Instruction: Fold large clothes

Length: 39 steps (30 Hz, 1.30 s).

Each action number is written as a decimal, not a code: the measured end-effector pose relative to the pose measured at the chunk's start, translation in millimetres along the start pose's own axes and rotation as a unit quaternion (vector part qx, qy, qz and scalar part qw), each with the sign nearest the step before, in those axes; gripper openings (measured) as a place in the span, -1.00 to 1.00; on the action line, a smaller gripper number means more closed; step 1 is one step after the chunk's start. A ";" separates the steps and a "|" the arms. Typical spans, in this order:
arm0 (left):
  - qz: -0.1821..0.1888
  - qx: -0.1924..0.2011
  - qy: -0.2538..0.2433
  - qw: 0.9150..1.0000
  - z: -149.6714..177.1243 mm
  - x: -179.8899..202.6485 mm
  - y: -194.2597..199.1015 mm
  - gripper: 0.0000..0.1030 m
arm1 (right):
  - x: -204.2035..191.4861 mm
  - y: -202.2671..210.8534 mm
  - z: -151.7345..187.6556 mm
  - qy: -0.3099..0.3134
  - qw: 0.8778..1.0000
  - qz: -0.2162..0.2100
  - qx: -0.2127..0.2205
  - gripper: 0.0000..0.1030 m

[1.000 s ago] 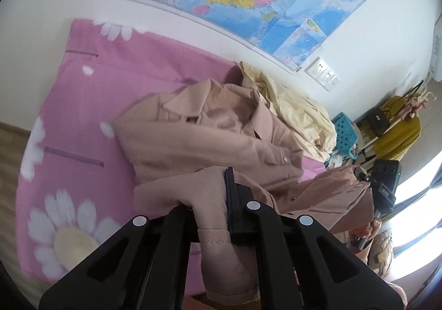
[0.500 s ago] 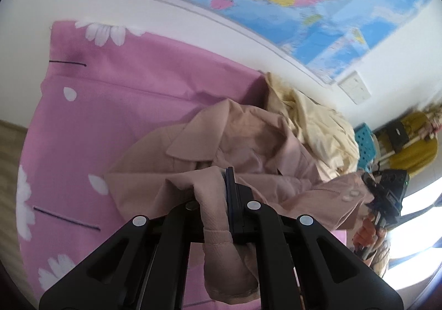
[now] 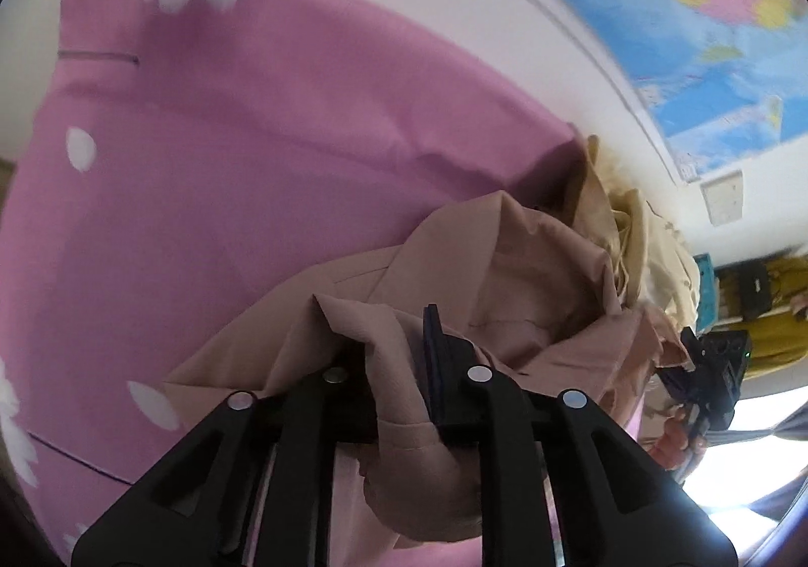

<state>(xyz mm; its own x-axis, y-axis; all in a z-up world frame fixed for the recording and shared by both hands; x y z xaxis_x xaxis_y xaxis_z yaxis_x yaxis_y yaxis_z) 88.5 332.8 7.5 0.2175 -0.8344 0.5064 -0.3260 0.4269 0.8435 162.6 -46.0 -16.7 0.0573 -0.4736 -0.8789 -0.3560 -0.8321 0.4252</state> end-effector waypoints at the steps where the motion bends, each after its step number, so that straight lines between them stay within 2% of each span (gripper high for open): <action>1: 0.007 -0.003 0.002 1.000 -1.4 -2.2 -2.7 -0.69 | -1.6 0.6 0.0 0.005 1.000 0.001 -0.002 -0.08; 4: 0.040 -0.008 0.010 0.999 -3.0 -5.5 -2.5 -0.58 | -12.7 8.4 4.1 0.037 0.999 0.007 -0.002 0.09; 6: 0.081 -0.007 0.011 0.997 -3.4 -2.3 3.2 -0.22 | -22.8 17.7 7.4 0.061 0.998 0.001 0.003 0.18; 7: 0.108 -0.001 0.013 0.994 -3.3 -0.9 8.9 -0.13 | -26.8 22.4 8.4 0.067 0.998 -0.001 0.008 0.21; 8: 0.129 0.007 0.018 0.991 -2.3 -0.3 15.3 -0.06 | -30.8 28.5 8.1 0.073 0.997 -0.003 0.018 0.36; 10: 0.137 0.023 0.018 0.990 -0.8 -0.7 25.7 -0.05 | -41.9 41.7 6.3 0.098 0.994 -0.004 0.044 0.40; 12: 0.122 0.039 0.010 0.992 1.8 0.8 33.1 0.01 | -55.8 50.5 9.7 0.135 0.989 0.001 0.055 0.40; 13: 0.102 0.052 -0.010 0.993 4.1 3.3 37.8 0.06 | -62.3 50.0 13.7 0.156 0.986 0.006 0.053 0.40; 14: 0.089 0.064 -0.029 0.994 7.4 6.8 41.4 0.21 | -69.7 47.7 20.3 0.189 0.981 0.022 0.049 0.40; 15: 0.082 0.068 -0.041 0.994 8.9 10.2 42.7 0.28 | -77.3 41.3 30.2 0.228 0.972 0.046 0.041 0.40; 19: 0.052 0.098 -0.099 0.989 20.9 21.9 59.5 0.30 | -90.2 -7.3 81.5 0.339 0.933 0.111 -0.042 0.40; 20: 0.044 0.098 -0.120 0.987 25.5 26.5 61.5 0.37 | -91.8 -23.0 97.2 0.370 0.918 0.126 -0.064 0.40; 22: 0.016 0.093 -0.158 0.983 33.7 36.9 57.8 0.40 | -89.8 -49.6 117.6 0.403 0.899 0.146 -0.090 0.39; 23: -0.005 0.086 -0.178 0.980 38.1 40.9 52.8 0.41 | -85.2 -62.0 124.6 0.406 0.894 0.152 -0.109 0.39; 25: -0.027 0.066 -0.193 0.979 42.4 40.6 41.0 0.41 | -75.6 -81.2 130.7 0.402 0.892 0.165 -0.129 0.25; 26: -0.037 0.045 -0.198 0.979 44.2 41.0 28.6 0.37 | -69.7 -90.2 132.5 0.398 0.891 0.168 -0.140 -0.12; 27: -0.050 0.032 -0.199 0.978 44.3 40.0 18.4 0.18 | -63.2 -97.2 132.4 0.393 0.891 0.174 -0.148 -0.57; 28: -0.059 0.021 -0.199 0.978 44.2 38.1 10.1 0.00 | -58.3 -100.9 131.4 0.388 0.891 0.184 -0.150 -0.76; 29: -0.068 0.006 -0.194 0.979 42.6 33.8 1.6 -0.49 | -56.5 -102.0 128.9 0.386 0.891 0.190 -0.147 -0.91; 30: -0.063 -0.003 -0.186 0.981 40.4 30.4 -4.1 -0.91 | -60.4 -100.8 125.9 0.389 0.892 0.186 -0.138 -0.91; 31: -0.052 -0.007 -0.171 0.984 33.7 26.3 -7.8 -0.91 | -66.5 -97.2 120.8 0.389 0.895 0.180 -0.123 -0.92; 35: -0.027 0.048 -0.140 0.989 1.9 27.2 12.5 -0.92 | -110.7 -72.4 98.1 0.409 0.898 0.151 -0.053 -0.92; 39: -0.048 0.098 -0.131 0.985 -21.8 34.0 32.2 -0.92 | -144.2 -81.5 70.6 0.424 0.892 0.155 -0.007 -0.93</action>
<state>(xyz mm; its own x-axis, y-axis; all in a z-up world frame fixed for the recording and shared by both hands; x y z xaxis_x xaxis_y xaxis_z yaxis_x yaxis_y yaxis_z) 105.4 325.7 55.8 0.0185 -0.9400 0.3408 -0.4928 0.2880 0.8211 117.5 110.5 60.2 0.6451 -0.7247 -0.2422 -0.4655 -0.6241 0.6275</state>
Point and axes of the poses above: each gripper's, at about its wrist camera, not at the fingertips, and y roughly against the way its jaws point, x to its right, z to its underside, the point moved 6 cm from there along -y, roughly the way its jaws point, and after that the axes turned 3 degrees about -y, right-handed, at the moved point
